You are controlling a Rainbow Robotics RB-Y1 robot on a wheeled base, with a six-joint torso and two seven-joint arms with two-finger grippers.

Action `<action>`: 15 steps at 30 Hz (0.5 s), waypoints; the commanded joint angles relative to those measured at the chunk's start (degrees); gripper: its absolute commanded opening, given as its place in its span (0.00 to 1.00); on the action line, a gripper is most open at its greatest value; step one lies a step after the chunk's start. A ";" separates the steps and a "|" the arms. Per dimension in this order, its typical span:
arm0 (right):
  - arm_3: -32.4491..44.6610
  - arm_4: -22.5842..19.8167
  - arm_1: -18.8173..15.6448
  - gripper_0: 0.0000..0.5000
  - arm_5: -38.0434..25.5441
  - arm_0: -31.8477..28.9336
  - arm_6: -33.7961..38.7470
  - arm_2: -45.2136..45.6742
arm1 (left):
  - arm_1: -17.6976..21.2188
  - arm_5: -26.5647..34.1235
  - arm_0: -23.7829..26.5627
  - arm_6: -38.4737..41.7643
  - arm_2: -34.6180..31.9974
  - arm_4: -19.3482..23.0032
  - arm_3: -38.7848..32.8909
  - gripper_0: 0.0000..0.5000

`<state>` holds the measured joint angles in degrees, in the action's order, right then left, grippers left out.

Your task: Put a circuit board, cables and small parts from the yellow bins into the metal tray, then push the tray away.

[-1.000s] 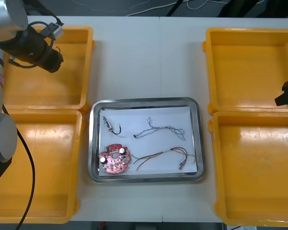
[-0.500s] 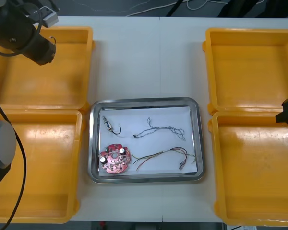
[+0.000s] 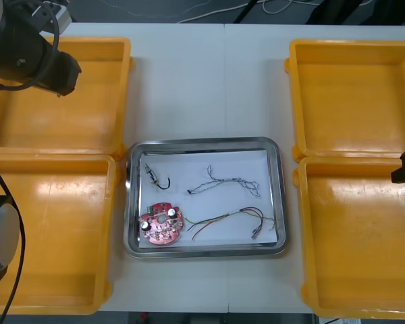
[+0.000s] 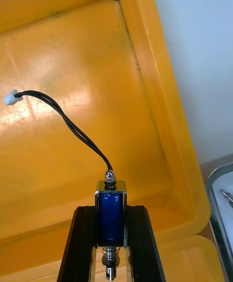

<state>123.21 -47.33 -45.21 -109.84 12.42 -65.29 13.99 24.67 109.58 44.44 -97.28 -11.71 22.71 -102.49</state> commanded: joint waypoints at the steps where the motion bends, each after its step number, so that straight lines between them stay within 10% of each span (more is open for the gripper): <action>1: 1.86 -0.83 -0.49 1.00 -0.16 -0.99 1.22 2.00 | 2.14 0.42 -3.75 6.13 3.28 1.55 -6.67 0.00; 15: 1.86 -1.45 -0.49 1.00 -0.16 -1.26 1.05 1.92 | 2.14 0.42 -8.85 24.42 12.42 3.92 -15.46 0.00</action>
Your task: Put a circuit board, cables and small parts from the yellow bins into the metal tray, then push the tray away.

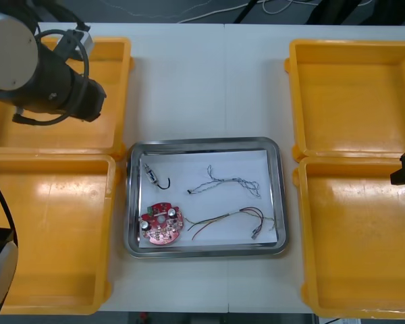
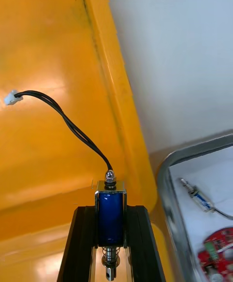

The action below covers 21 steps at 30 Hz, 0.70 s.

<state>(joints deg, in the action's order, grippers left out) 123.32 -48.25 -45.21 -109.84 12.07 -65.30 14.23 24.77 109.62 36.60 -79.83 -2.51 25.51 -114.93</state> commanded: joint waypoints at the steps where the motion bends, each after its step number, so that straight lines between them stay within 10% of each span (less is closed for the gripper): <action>1: 1.75 -0.53 -0.49 1.00 -0.16 -0.91 1.05 1.68 | 2.13 0.38 -1.10 8.56 3.74 1.65 -3.37 0.00; 21: 1.75 -0.53 -0.49 1.00 -0.16 -0.91 1.05 1.68 | -0.68 0.38 -2.15 23.76 15.25 0.07 -3.81 0.00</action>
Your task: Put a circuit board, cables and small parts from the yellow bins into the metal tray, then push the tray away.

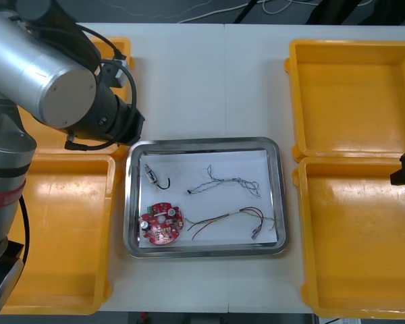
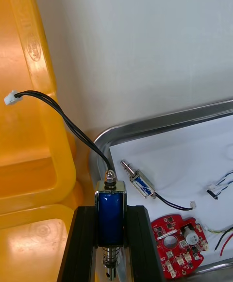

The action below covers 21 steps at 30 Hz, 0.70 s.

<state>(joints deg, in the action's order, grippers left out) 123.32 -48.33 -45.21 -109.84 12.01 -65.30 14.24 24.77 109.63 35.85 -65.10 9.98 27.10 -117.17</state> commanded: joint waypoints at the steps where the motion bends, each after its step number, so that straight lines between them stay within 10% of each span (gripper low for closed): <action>1: 1.75 -0.45 -0.49 1.00 -0.16 -0.85 1.05 1.67 | -0.78 0.37 -1.66 10.17 3.20 -1.52 -1.57 0.00; 21: 1.75 -0.45 -0.49 1.00 -0.16 -0.85 1.05 1.67 | -1.75 -7.67 -3.07 23.97 14.45 -4.51 -0.69 0.00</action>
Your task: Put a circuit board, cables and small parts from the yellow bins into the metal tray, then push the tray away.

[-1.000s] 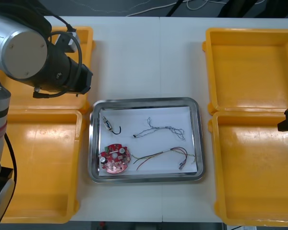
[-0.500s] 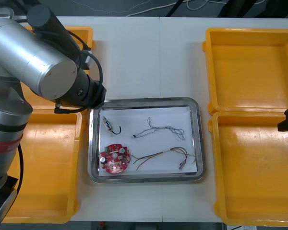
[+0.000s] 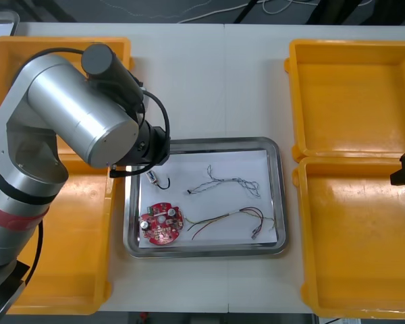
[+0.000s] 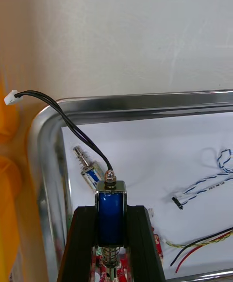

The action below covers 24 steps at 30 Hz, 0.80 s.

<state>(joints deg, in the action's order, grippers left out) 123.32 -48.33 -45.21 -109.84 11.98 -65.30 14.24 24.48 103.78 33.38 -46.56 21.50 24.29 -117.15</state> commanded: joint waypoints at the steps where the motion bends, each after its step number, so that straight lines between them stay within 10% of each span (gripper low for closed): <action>1: 1.74 -0.45 -0.49 1.00 -0.16 -0.82 1.05 1.67 | -1.46 -2.36 -0.77 5.78 3.73 -2.23 -0.54 0.00; 24: 1.74 -0.45 -0.49 1.00 -0.16 -0.82 1.05 1.67 | -1.81 -14.40 -2.27 14.57 12.78 -7.51 6.67 0.00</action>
<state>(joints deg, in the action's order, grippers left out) 123.33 -48.34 -45.21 -109.84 11.96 -65.30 14.24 24.20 90.46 32.23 -33.87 32.64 17.78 -109.81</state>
